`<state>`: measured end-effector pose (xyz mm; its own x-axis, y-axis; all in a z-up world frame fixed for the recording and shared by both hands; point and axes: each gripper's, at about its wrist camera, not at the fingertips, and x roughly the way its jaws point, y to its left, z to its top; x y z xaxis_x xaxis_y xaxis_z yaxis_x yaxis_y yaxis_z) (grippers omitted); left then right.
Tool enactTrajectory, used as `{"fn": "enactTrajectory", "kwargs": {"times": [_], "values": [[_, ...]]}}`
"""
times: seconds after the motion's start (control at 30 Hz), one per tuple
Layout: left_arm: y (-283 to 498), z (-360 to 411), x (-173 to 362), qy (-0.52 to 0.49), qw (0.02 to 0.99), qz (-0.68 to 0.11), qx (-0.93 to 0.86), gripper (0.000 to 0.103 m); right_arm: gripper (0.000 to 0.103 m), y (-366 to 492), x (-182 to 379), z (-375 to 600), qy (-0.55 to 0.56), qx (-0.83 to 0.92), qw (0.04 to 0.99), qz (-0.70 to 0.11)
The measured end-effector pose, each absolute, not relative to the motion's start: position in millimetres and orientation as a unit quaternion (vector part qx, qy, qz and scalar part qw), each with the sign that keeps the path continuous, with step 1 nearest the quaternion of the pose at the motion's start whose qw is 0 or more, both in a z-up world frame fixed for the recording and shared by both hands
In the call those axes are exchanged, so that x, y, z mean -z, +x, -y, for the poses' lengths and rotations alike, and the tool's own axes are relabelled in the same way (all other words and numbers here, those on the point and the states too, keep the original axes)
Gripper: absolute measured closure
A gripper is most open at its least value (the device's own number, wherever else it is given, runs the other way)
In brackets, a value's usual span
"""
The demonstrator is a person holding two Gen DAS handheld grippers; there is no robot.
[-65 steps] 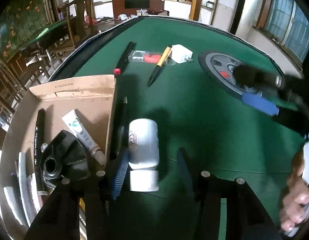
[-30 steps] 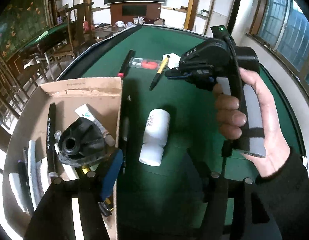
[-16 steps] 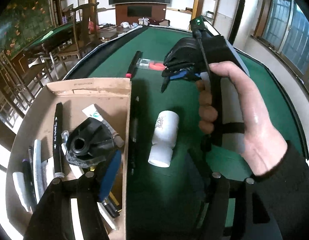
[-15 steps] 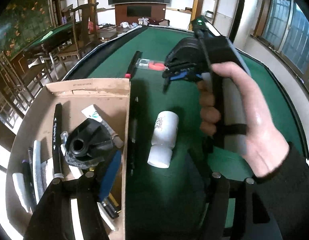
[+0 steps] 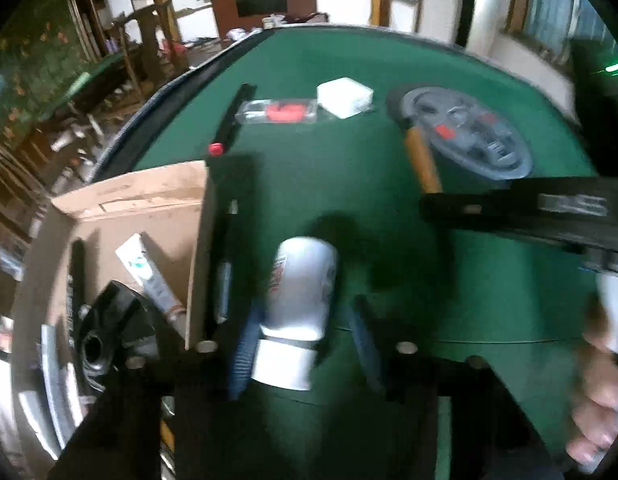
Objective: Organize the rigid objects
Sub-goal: 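Grasp the white bottle with the left tool while the right tool holds the orange pen, then carry the white bottle and orange pen into the tray and open both tools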
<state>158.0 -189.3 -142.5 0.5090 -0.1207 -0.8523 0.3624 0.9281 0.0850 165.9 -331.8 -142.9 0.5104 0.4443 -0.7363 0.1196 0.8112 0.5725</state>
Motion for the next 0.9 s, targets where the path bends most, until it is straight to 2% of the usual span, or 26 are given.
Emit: {"fn": "enactTrajectory", "kwargs": {"times": [0.23, 0.43, 0.53, 0.7, 0.9], "values": [[146.3, 187.2, 144.5, 0.135, 0.869, -0.456, 0.136, 0.067, 0.094, 146.9, 124.9, 318.2, 0.270, -0.132, 0.840, -0.451], [106.6, 138.8, 109.8, 0.053, 0.890, -0.434, 0.128, 0.067, 0.093, 133.4, 101.4, 289.2, 0.248, -0.189, 0.852, -0.421], [78.5, 106.7, 86.0, 0.044, 0.909, -0.405, 0.092, 0.067, 0.093, 123.0, 86.4, 263.3, 0.226, -0.230, 0.855, -0.406], [63.5, 66.8, 78.3, 0.036, 0.920, -0.389, 0.023, 0.067, 0.093, 113.2, 77.7, 204.0, 0.184, -0.281, 0.847, -0.412], [70.9, 37.6, 95.1, 0.026, 0.916, -0.400, -0.016, 0.067, 0.093, 127.7, 93.9, 155.1, 0.176, -0.291, 0.834, -0.435]]}}
